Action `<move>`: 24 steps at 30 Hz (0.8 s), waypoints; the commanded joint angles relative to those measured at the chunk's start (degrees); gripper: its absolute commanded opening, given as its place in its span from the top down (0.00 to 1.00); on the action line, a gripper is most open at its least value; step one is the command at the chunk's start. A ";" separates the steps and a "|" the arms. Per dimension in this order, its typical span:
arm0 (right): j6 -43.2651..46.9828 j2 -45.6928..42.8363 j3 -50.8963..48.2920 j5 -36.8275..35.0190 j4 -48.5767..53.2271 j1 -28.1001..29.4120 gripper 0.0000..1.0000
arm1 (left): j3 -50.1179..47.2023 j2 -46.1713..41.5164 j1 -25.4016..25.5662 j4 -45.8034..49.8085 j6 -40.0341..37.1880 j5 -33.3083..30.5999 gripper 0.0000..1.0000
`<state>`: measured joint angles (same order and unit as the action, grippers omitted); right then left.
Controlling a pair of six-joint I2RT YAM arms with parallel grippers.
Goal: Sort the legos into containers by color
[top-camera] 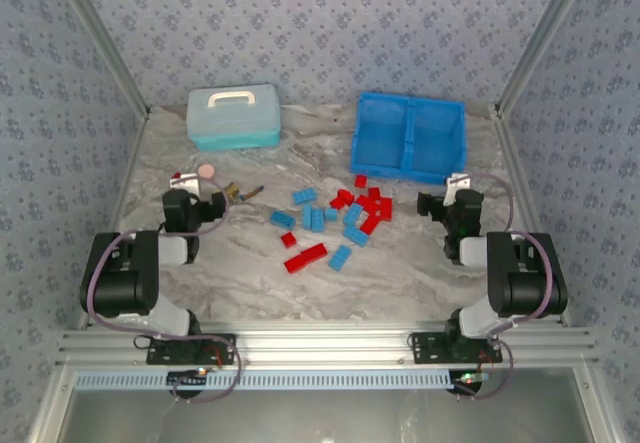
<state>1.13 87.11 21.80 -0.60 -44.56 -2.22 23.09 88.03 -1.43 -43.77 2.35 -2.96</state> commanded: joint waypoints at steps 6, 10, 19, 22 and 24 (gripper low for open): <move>0.19 0.12 0.61 -0.09 -1.46 0.18 0.00 | 0.73 -0.21 0.23 -2.46 -0.77 0.73 0.01; 0.11 0.13 0.66 0.09 -1.50 0.02 0.00 | 0.73 -0.21 0.23 -2.46 -0.73 0.85 0.01; 1.10 -4.77 3.28 0.34 7.05 0.72 0.00 | 0.73 -0.19 0.22 -2.46 -0.69 0.77 0.01; -4.53 -14.00 10.03 -9.82 25.62 2.92 0.00 | 0.55 -0.46 0.26 -2.76 -0.70 0.51 0.01; -13.02 -18.63 17.01 -9.53 42.84 2.47 0.00 | 0.39 -3.47 0.69 -0.82 -0.78 -0.94 0.01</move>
<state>-2.96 74.85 30.46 -5.43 -22.17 0.23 23.09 87.72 -1.32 -43.53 2.35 -3.07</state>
